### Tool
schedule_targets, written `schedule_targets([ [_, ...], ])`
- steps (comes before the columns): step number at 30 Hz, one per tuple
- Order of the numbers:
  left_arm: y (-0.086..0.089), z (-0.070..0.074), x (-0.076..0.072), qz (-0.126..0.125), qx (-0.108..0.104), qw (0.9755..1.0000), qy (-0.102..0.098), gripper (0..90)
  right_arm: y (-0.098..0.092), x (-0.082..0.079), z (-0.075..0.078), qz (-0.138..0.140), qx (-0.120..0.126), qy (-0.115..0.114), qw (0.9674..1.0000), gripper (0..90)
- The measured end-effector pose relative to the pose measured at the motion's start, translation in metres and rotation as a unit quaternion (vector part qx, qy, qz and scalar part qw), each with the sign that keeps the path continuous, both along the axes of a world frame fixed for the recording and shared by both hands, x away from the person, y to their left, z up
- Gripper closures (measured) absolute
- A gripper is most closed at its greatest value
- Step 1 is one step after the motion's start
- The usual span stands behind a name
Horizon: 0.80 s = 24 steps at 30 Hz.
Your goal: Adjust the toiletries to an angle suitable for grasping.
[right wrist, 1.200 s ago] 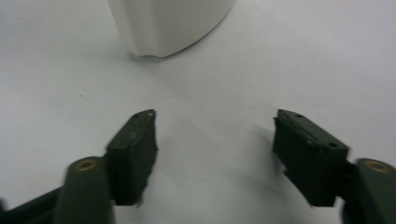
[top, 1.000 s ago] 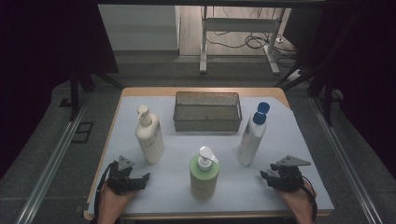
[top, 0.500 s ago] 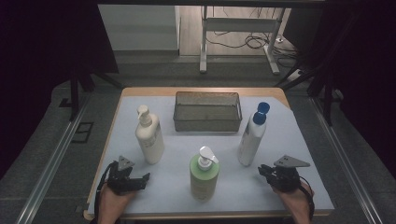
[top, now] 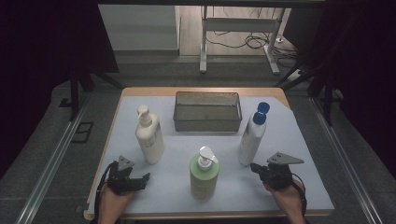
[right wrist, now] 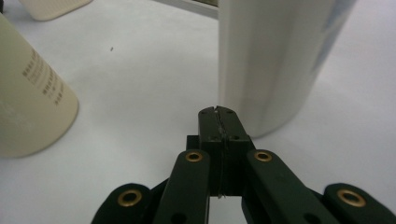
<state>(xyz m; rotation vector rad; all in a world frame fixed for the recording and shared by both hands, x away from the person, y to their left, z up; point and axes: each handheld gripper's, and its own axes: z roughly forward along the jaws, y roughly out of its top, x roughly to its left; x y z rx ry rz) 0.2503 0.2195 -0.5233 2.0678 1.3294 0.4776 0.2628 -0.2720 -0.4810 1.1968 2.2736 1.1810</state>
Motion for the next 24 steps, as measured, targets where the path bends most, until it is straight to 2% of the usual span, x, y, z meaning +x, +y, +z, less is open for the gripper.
schedule_targets([
  [10, 0.000, 0.000, 0.000, 0.000, 0.000, 1.0000, 0.000, 12.2, 0.025, 0.014, 0.001, 0.006, -0.003, -0.005, 1.0000, 89.8],
  [14, 0.000, 0.000, 0.000, 0.000, 0.000, 1.0000, 0.000, 12.2, 0.037, 0.021, -0.001, -0.003, -0.011, -0.015, 0.9998, 89.8],
  [19, 0.000, 0.000, 0.000, 0.000, 0.000, 1.0000, 0.000, 12.2, 0.043, 0.025, -0.003, -0.013, -0.024, -0.028, 0.9992, 89.8],
  [24, 0.000, 0.000, 0.000, 0.000, 0.000, 1.0000, 0.000, 12.2, 0.043, 0.026, -0.005, -0.018, -0.028, -0.030, 0.9990, 89.8],
])
